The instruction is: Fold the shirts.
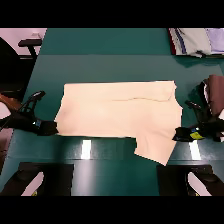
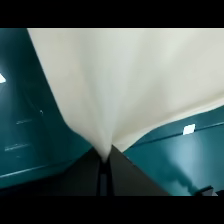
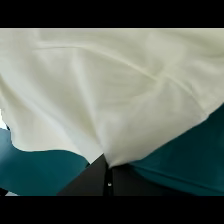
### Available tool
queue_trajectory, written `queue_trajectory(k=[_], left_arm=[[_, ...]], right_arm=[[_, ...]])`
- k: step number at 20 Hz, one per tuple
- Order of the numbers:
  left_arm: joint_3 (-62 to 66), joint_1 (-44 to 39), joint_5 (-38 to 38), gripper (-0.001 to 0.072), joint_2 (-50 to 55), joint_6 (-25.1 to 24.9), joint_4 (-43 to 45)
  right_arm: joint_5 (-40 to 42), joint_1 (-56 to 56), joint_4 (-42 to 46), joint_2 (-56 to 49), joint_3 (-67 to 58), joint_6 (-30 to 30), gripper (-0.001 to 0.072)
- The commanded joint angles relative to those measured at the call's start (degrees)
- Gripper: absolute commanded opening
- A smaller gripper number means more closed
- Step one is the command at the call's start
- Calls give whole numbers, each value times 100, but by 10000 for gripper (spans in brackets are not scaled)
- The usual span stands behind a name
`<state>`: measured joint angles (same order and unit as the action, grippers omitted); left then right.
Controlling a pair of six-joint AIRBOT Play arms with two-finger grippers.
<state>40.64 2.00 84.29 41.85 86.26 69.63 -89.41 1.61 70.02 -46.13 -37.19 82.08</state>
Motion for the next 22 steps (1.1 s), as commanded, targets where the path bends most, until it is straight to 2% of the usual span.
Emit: queue_trajectory(k=[1,4,9,14,19,22], left_arm=[[-9,0,505,23,-426,192,-186],[-4,0,-492,23,-411,177,-68],[33,0,-1867,23,-199,203,544],[625,0,-2472,25,1574,26,308],[1853,0,-2879,25,3250,24,225],[2288,0,-2931,25,3733,24,188]], right_arm=[[-487,70,400,855,-131,243,18],[-109,72,302,564,-643,247,17],[686,186,306,-1453,-2378,-39,17],[894,413,304,-3379,-3875,-157,17],[970,426,299,-4428,-5023,-157,18],[925,426,295,-4900,-5611,-157,19]])
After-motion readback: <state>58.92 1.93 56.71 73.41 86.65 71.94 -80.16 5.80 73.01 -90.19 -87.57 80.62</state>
